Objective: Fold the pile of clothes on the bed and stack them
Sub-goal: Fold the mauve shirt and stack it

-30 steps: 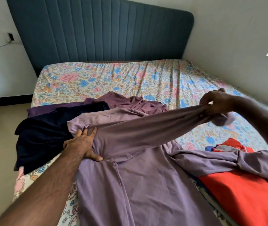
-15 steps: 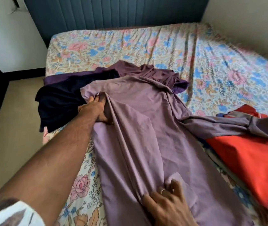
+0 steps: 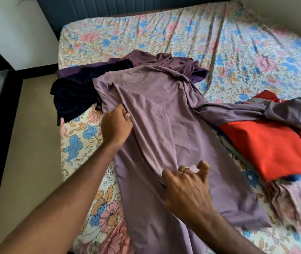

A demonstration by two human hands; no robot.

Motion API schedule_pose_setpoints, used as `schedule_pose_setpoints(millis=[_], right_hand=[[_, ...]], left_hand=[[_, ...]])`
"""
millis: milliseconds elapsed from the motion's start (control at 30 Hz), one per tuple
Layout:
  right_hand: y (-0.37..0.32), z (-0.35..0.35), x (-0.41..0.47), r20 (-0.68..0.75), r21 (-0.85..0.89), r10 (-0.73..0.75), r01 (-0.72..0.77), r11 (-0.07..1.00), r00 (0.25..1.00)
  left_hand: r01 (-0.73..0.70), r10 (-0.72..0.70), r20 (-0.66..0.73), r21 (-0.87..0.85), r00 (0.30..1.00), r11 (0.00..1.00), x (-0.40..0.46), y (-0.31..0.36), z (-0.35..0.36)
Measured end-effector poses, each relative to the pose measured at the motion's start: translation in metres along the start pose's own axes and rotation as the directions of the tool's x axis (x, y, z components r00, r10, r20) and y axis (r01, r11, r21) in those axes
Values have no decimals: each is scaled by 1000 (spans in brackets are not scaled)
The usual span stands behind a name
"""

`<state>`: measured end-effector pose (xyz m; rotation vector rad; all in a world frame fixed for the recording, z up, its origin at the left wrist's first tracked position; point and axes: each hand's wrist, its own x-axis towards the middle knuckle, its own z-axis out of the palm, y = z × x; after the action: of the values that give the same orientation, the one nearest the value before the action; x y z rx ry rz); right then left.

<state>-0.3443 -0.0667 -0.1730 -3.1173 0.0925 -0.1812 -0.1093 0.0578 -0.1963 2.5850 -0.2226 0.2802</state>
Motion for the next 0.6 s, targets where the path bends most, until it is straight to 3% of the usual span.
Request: schedule_pose_setpoints(millis=[67,167,300,433,533,600], right_hand=[[-8,-8,0,-69,36,26,-24,999,997],[-26,-6,-15,-80,43,-6,10,999,997],[-53,24,-55,-67,7,-155,155,988,986],[-44,25,-94,-95,222,-333,346,912,938],[-25,14,-104,-199,528,-183,263,808,963],[-9,13,-104,-204,611,-25,147,778,979]], left_hand=[[283,-223,204,-345,953,895,-40,9,-12],[602,-296,560,-505,774,619,-100,16,-27],[662,-301,623,-495,722,563,-149,7,-16],[686,-363,587,-551,724,476,-178,-2,-8],[661,-336,591,-502,733,558,-196,-2,-13],[621,-280,610,-466,742,631,-210,1,-16]])
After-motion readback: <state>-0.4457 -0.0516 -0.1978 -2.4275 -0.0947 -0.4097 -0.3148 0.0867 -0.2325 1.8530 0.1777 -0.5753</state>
